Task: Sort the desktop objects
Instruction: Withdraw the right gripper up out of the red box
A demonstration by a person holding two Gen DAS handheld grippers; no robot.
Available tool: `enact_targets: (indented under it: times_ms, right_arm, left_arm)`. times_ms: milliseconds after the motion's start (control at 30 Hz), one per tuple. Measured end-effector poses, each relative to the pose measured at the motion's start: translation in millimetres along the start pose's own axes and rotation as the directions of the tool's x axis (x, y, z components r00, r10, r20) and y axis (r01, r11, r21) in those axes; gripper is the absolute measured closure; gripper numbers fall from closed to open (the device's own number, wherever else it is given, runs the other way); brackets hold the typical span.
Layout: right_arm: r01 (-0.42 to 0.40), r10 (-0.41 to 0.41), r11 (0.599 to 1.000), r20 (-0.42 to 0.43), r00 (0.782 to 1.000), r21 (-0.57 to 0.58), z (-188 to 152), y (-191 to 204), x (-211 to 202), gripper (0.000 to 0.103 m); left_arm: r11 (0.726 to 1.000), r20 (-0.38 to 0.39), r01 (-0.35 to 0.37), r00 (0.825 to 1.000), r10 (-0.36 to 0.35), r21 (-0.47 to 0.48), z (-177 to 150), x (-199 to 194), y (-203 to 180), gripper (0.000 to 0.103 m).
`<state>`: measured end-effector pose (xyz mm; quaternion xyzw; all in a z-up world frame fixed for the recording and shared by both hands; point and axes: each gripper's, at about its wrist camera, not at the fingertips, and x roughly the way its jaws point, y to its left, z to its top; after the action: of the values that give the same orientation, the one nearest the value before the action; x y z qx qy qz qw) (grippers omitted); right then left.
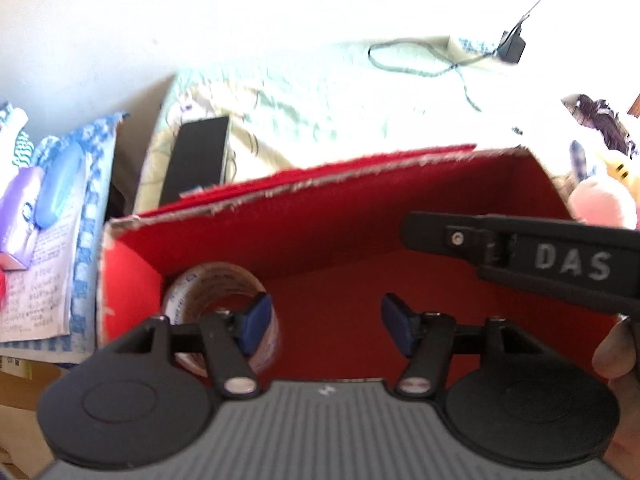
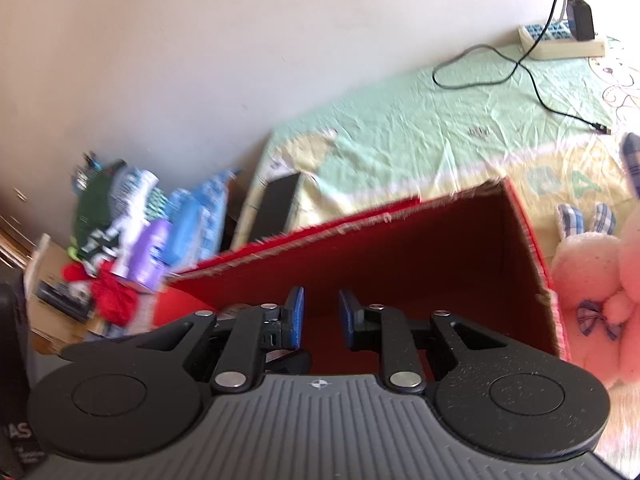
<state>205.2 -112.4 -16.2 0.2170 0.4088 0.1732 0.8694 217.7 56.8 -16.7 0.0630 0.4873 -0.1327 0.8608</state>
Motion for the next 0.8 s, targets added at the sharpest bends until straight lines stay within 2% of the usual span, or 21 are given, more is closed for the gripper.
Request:
enact_targets:
  times_ms: [167, 433, 600, 700, 800]
  right_arm:
    - [-0.052, 0.057, 0.997, 0.081, 0.995, -0.064, -7, 4, -44, 0.076]
    - [-0.188, 0.193, 0.981, 0.103, 0.976, -0.055, -36, -16, -99, 0.076]
    - [-0.267, 0.272, 0.959, 0.045, 0.961, -0.099, -62, -19, -114, 0.076]
    - [-0.281, 0.286, 0.946, 0.013, 0.958, -0.161, -79, -17, -117, 0.077]
    - [-0.308, 0.303, 0.936, -0.058, 0.951, -0.167, -93, -20, -110, 0.077]
  left_arm:
    - [0.999, 0.065, 0.002, 0.998, 0.001, -0.050, -14, -43, -3, 0.039]
    - [0.991, 0.138, 0.023, 0.990, -0.004, -0.134, -59, -105, -5, 0.039]
    - [0.987, 0.137, 0.023, 0.991, -0.001, -0.161, -95, -124, -10, 0.040]
    - [0.985, 0.127, 0.002, 0.992, 0.020, -0.172, -117, -128, -15, 0.042]
    - [0.980, 0.111, 0.010, 0.994, 0.013, -0.201, -141, -127, -19, 0.042]
